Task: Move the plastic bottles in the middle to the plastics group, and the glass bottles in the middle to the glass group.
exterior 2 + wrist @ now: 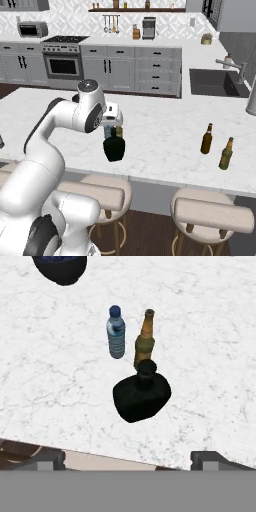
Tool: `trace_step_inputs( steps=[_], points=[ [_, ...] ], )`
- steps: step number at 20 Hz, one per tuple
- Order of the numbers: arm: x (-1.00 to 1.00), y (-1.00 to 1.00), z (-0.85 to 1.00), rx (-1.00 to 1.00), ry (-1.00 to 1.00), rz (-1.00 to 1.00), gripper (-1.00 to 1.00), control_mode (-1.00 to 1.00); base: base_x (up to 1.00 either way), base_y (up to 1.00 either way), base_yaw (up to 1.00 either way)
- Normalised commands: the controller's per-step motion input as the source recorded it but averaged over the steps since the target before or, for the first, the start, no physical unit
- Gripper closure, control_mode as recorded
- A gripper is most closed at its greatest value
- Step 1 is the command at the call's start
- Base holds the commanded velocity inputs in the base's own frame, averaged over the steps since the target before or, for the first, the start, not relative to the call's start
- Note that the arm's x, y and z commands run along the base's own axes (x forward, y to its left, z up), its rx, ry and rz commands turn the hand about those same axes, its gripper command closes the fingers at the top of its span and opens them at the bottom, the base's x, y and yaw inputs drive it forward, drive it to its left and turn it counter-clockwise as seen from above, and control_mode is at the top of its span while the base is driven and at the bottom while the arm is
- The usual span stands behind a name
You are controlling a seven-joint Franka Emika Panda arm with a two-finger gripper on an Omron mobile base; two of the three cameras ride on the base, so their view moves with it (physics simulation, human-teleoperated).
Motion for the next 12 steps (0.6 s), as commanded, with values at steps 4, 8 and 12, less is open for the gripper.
trace_step_inputs(
  steps=[4, 8, 12],
  points=[
    [0.32, 0.0, -0.17, 0.0, 0.0, 0.0, -1.0, -1.0, 0.0, 0.0, 0.0],
    [0.2, -0.03, -0.2, 0.0, 0.03, 0.0, -1.0, -1.0, 0.0, 0.0, 0.0],
    [0.14, -0.09, -0.18, 0.0, 0.02, 0.0, -1.0, -1.0, 0.0, 0.0, 0.0]
  ],
)
